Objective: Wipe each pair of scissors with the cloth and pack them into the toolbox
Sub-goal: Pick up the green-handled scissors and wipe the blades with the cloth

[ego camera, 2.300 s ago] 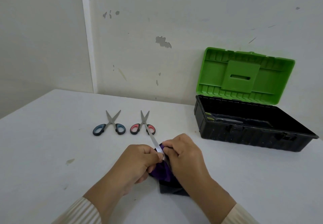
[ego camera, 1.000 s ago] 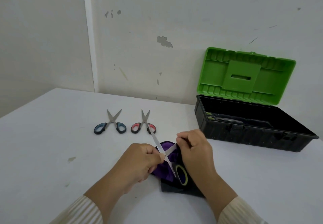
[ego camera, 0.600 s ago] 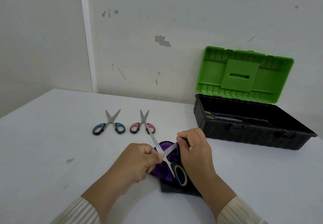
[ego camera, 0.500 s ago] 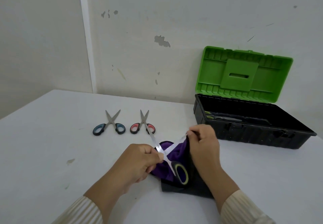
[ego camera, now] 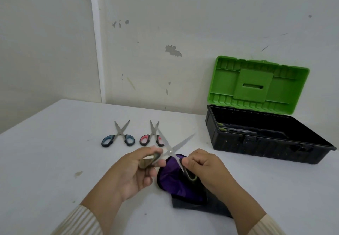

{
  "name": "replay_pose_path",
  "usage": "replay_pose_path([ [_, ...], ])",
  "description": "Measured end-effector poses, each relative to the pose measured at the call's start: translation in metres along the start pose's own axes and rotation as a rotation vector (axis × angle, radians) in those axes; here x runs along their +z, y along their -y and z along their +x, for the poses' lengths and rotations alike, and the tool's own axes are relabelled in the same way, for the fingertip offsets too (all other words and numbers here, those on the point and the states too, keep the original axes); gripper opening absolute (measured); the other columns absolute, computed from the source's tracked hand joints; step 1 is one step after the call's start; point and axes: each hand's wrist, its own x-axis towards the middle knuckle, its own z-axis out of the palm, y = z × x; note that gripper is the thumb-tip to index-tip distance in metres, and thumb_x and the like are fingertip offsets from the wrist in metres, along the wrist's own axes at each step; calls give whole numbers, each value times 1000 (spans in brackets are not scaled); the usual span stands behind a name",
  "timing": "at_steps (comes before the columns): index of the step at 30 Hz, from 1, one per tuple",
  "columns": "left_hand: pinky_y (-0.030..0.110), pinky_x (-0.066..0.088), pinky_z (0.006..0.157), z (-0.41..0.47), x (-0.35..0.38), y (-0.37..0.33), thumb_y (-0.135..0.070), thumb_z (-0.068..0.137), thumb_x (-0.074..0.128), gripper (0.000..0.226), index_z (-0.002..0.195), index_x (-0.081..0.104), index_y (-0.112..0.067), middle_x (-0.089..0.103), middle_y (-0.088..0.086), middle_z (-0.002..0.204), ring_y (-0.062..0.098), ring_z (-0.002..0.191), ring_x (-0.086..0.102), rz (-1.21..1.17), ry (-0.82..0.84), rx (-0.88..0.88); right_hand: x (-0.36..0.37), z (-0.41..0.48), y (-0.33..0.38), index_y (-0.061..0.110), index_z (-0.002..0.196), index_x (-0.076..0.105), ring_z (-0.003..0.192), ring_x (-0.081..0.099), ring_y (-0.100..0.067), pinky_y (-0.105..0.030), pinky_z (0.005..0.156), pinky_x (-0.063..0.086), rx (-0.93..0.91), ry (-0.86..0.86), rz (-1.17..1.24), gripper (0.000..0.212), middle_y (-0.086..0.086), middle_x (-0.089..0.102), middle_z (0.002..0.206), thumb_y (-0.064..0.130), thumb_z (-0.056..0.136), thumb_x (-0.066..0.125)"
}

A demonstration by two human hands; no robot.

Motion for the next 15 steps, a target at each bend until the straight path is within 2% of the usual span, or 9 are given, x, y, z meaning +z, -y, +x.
replay_pose_path([
  [3,20,49,41,4,1,3,-21,75,64,16,86,69,-9,71,10,74,13,43,57,-285,57,-7,3,2,-3,9,62,59,68,51,-13,-23,66,43,63,-84,43,32,-4,57,77,31,86,59],
  [5,22,52,44,6,10,12,-18,72,66,19,88,68,-7,68,8,70,13,47,59,-354,34,1,7,2,-2,13,57,56,66,51,-11,-20,65,42,67,-132,58,34,-3,56,75,33,85,60],
  [9,29,52,63,9,29,30,-16,87,60,13,95,66,-7,72,6,76,16,66,65,-244,-13,54,19,1,0,17,57,55,66,51,-9,-14,61,39,-40,-149,-50,32,1,53,71,31,85,60],
  [12,30,56,59,11,28,27,-12,92,55,10,87,60,-6,75,8,76,18,65,71,-226,-57,141,20,-1,1,27,57,56,70,50,-7,-13,64,39,-133,-51,-102,29,4,51,69,31,85,60],
  [15,34,55,59,9,19,19,-14,95,52,11,86,54,-8,73,9,72,23,62,68,-211,-126,179,3,4,-9,17,63,66,76,57,-10,-17,72,44,-38,-79,58,19,0,60,79,21,82,65],
])
